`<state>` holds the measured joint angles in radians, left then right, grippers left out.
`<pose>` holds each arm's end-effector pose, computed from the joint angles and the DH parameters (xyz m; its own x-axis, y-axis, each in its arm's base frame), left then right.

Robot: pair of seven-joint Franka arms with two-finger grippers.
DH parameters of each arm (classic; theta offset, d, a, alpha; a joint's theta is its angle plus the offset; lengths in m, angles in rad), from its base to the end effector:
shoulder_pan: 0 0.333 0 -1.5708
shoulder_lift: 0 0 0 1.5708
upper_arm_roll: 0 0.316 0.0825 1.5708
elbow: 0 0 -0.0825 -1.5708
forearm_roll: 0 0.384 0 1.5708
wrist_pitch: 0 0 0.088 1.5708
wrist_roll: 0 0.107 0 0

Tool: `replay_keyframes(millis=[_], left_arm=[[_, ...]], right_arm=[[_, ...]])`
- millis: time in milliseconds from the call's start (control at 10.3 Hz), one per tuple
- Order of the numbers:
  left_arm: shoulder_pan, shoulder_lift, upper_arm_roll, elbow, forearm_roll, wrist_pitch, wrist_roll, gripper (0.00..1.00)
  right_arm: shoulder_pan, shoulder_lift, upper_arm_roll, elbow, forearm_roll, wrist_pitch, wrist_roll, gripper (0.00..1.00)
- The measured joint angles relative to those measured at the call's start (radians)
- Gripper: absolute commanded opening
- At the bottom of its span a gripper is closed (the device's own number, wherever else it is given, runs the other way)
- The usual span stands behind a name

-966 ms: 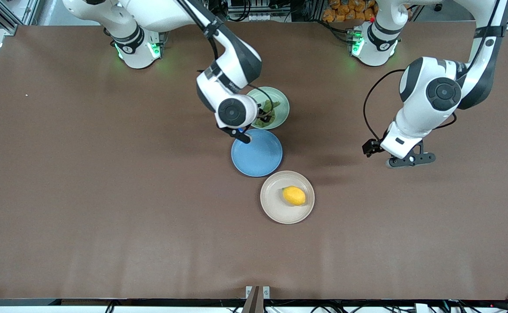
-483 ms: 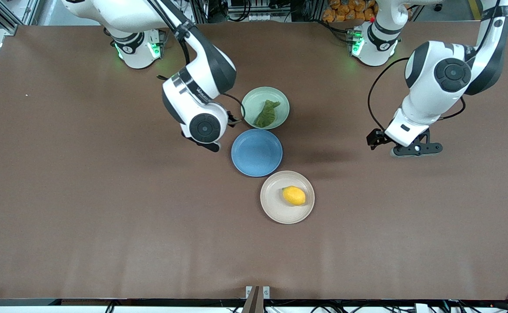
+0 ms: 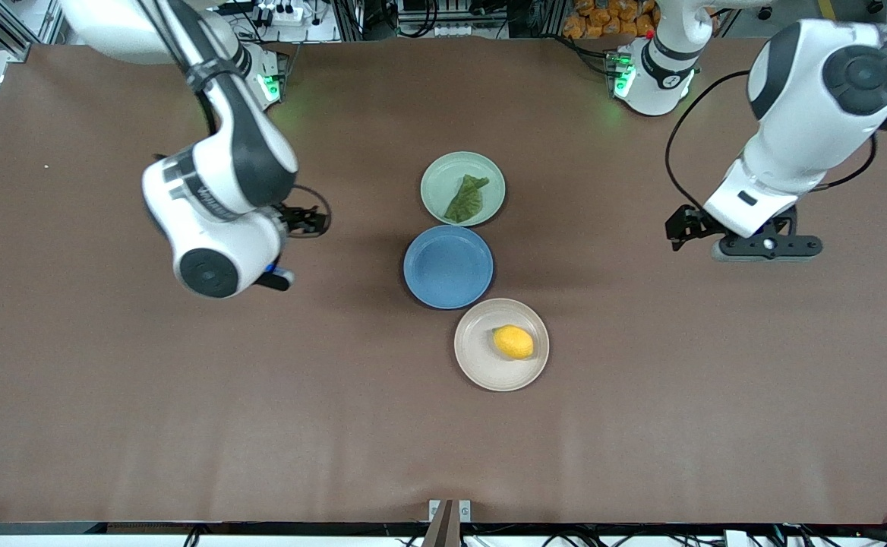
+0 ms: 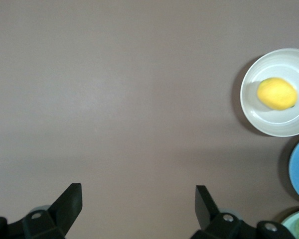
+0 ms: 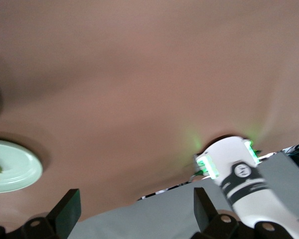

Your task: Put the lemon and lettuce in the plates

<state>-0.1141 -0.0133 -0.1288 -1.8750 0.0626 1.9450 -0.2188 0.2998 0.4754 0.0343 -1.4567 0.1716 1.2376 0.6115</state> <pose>0.5508 -0.1325 0.5197 0.9945 -0.0464 0.0938 -0.0426 -0.9982 -0.0423 0.5664 0.2169 0.3814 0.7293 -0.2894 -0.6200 -0.1918 -0.9563 0.2207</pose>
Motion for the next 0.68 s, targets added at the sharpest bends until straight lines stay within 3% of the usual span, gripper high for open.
replay_keyframes(millis=[387,676], left_arm=[[0.003,0.000,0.003,0.152,-0.024,-0.164,0.001,1.00],[0.003,-0.001,0.003,0.196,-0.028,-0.245,0.014,1.00]], right_arm=[[-0.041,-0.028,0.000,0.006,-0.120,-0.002,-0.100,1.00],[-0.147,-0.077,-0.001,0.056,-0.133,-0.002,-0.222,1.00]])
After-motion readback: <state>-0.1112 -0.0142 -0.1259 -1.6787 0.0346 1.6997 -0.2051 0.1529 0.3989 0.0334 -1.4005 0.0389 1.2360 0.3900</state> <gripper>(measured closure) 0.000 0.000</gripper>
